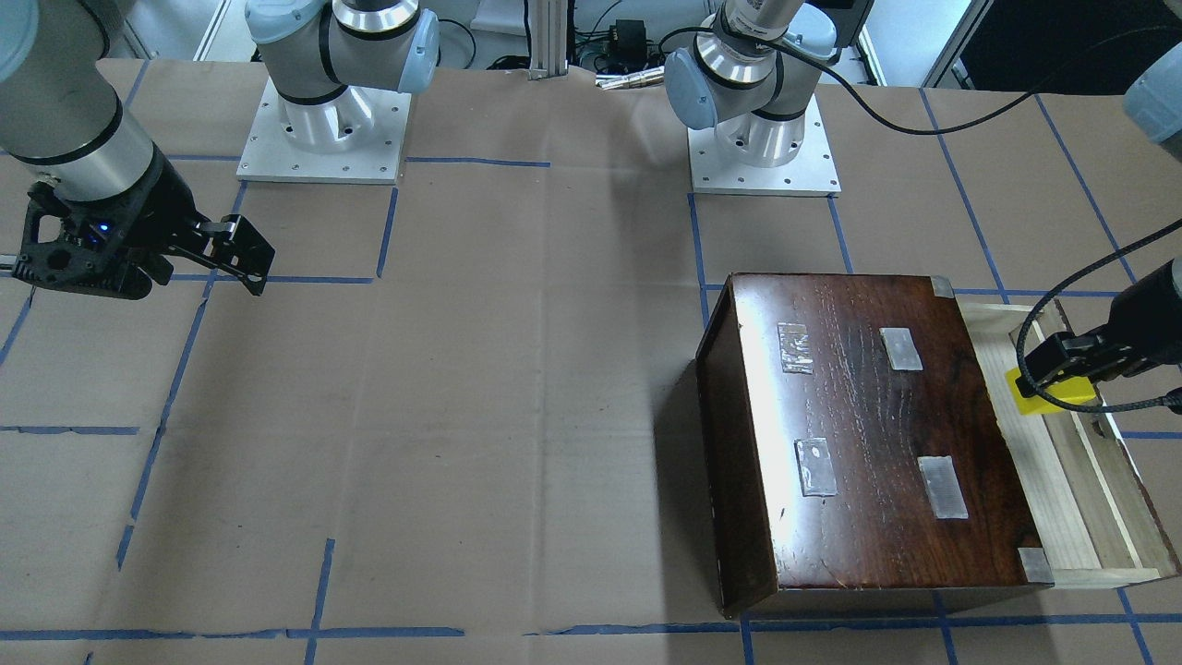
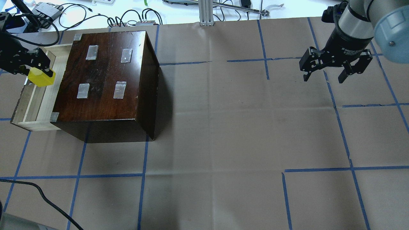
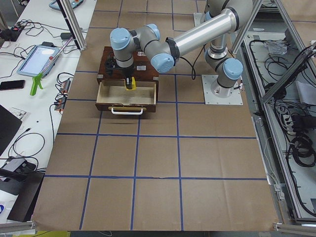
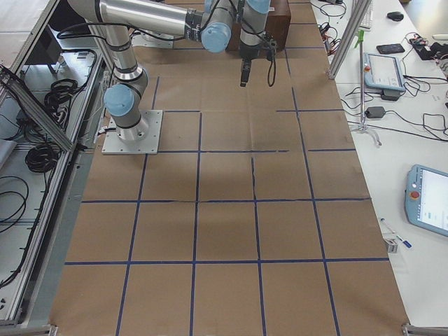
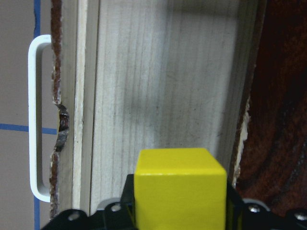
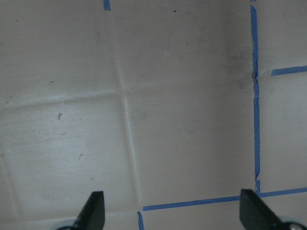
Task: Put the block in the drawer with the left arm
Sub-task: 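Carry the yellow cube over the open drawer and release it inside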
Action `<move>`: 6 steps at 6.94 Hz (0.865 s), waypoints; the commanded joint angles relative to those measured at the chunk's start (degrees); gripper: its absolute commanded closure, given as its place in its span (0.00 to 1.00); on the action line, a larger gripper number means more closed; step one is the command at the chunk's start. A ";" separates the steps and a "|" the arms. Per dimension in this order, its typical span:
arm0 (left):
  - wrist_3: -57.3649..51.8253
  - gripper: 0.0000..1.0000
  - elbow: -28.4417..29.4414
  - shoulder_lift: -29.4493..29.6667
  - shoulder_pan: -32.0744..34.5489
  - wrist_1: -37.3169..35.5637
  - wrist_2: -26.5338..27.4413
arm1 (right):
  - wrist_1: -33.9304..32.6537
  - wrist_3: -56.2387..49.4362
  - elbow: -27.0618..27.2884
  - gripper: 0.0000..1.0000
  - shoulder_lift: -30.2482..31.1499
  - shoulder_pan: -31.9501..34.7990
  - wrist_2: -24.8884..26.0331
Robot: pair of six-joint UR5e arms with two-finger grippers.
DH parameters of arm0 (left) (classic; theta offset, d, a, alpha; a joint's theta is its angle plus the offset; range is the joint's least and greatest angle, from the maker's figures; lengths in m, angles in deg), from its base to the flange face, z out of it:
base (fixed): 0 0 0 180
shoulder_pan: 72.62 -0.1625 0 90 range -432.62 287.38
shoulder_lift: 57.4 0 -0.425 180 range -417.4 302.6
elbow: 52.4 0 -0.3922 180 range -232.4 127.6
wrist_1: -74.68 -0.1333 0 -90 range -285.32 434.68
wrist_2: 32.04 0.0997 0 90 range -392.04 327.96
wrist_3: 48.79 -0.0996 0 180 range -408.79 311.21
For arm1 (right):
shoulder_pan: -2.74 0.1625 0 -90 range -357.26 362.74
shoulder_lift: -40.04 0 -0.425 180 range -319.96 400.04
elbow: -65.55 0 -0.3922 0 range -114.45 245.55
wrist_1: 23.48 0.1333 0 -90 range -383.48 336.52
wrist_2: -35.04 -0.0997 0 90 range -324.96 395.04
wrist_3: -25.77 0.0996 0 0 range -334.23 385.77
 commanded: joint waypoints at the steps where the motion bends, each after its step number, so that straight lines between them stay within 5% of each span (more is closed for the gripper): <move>1: -0.05 0.66 -3.53 0.40 -0.06 -3.30 0.05 | 0.00 -0.02 -0.09 0.00 -0.06 0.00 0.00; 3: -0.22 0.64 -5.57 0.83 -0.15 -7.51 0.14 | 0.00 0.07 0.00 0.00 0.03 0.00 0.00; 4: -0.22 0.54 -5.49 0.66 -0.24 -7.62 0.14 | 0.00 -0.02 0.00 0.00 0.03 0.00 0.00; 5: -0.22 0.11 -5.31 0.57 -0.33 -7.71 0.14 | 0.00 -0.02 0.00 0.00 0.03 0.00 0.00; 6: -0.22 0.01 -4.53 0.57 -0.33 -7.62 0.32 | 0.00 -0.02 -0.09 0.00 -0.06 0.00 0.00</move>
